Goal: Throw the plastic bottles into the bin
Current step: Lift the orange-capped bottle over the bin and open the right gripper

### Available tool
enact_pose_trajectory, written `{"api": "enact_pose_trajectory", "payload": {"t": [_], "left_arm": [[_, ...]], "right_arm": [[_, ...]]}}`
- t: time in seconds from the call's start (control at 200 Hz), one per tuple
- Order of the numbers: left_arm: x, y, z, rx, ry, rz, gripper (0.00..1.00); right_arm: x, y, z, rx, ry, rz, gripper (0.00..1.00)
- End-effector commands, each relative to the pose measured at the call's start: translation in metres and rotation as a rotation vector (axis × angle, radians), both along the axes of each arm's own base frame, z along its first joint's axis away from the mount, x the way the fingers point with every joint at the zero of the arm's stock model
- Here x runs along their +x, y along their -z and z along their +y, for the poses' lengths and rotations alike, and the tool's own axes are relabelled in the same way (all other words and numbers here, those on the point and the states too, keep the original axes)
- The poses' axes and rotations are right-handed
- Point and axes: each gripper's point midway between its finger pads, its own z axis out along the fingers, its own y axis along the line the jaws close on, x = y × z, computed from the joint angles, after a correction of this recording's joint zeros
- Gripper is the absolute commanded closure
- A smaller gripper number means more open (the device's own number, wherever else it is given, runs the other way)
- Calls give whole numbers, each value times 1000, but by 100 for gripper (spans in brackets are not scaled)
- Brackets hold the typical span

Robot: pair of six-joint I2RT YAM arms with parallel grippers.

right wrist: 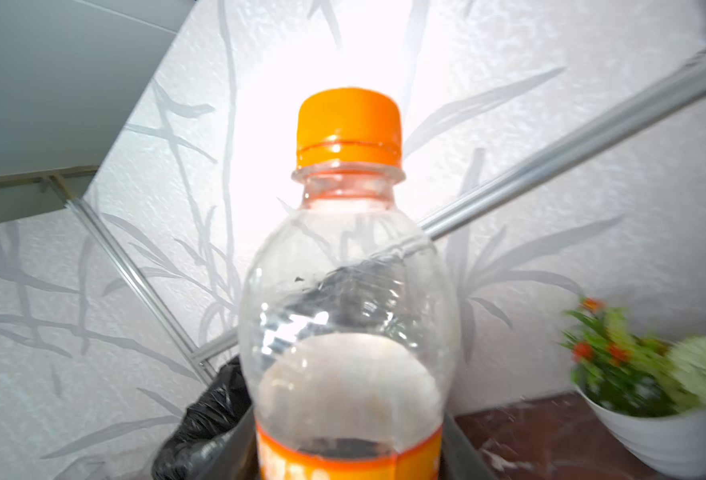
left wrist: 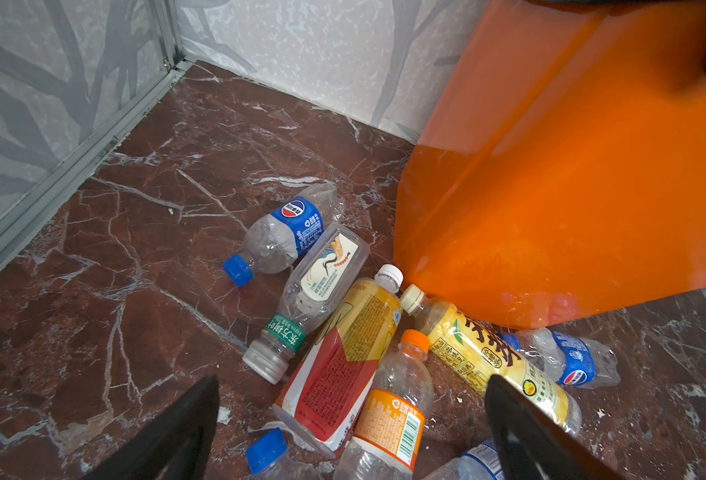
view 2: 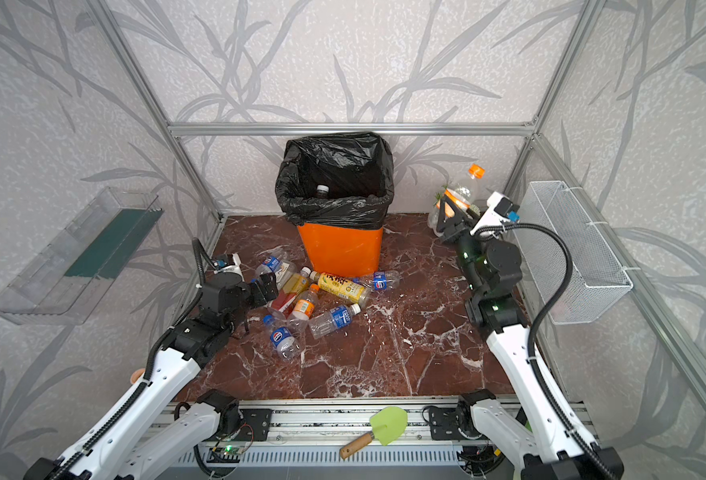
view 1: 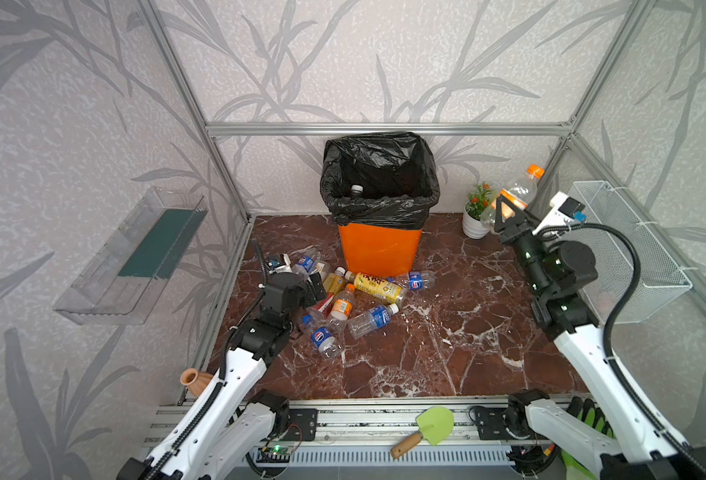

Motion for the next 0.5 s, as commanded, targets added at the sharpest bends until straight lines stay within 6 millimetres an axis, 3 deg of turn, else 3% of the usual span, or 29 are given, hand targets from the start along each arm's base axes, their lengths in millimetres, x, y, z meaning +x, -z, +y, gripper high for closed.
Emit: {"api": "enact_pose_trajectory", "payload": {"t": [0.0, 0.07, 0.14, 0.235, 0.3, 0.395, 0.495], "left_arm": [[1, -4, -6, -23, 28, 3, 1], [3, 1, -9, -26, 42, 21, 1], [4, 5, -14, -30, 63, 45, 1], [5, 9, -20, -21, 96, 75, 1], [6, 10, -20, -22, 94, 82, 1], [6, 9, -22, -21, 107, 75, 1], [7, 5, -25, -13, 134, 65, 1]], "right_arm": [[30, -29, 87, -112, -266, -11, 52], [54, -24, 143, -283, -363, 80, 48], [79, -13, 157, -355, -349, 170, 40], [93, -19, 145, -337, -292, 172, 24], [92, -29, 135, -340, -248, 148, 12], [79, -47, 119, -355, -184, 103, 7], [65, -51, 104, -374, -134, 86, 4]]}}
